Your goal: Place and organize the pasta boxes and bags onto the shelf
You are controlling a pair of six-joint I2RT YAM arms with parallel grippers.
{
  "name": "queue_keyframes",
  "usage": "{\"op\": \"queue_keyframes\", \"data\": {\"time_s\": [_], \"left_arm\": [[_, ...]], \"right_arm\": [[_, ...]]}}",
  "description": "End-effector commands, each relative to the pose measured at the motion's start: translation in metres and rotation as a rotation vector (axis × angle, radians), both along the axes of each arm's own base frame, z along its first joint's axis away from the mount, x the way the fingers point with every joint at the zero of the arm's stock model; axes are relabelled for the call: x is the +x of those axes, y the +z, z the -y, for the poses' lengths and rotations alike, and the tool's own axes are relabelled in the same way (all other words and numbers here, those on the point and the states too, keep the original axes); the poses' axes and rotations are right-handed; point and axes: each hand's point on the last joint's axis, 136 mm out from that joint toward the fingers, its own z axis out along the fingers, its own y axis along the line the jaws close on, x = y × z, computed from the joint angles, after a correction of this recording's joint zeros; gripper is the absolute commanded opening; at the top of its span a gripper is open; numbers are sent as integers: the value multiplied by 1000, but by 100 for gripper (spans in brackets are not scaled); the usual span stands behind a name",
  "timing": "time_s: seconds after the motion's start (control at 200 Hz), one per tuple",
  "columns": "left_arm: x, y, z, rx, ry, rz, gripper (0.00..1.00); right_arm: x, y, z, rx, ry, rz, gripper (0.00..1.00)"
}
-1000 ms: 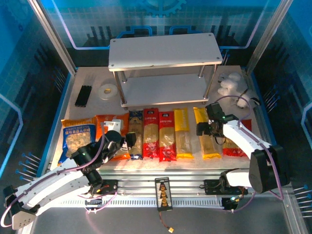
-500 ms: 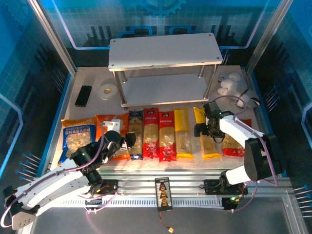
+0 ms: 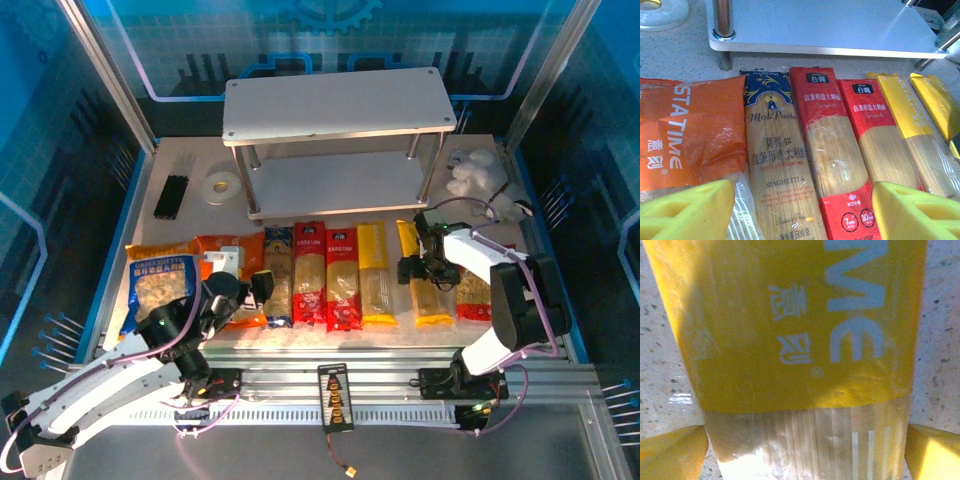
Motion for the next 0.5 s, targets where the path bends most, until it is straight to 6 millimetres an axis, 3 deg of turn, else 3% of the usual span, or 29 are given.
{"op": "queue_keyframes", "data": {"time_s": [0.0, 0.155, 0.335, 0.495], "left_arm": [[-1, -7, -6, 24, 19, -7, 74], [-1, -7, -5, 21, 21, -5, 74], [-1, -8, -6, 23, 20, -7, 74], [-1, -7, -6, 22, 22, -5, 74]], "right_arm": [[-4, -4, 0, 21, 5, -49, 100], [-8, -12, -3, 38, 14, -86, 99], [-6, -9, -6, 58, 16, -71, 87], [-7, -6, -9, 69, 16, -67, 70]]}}
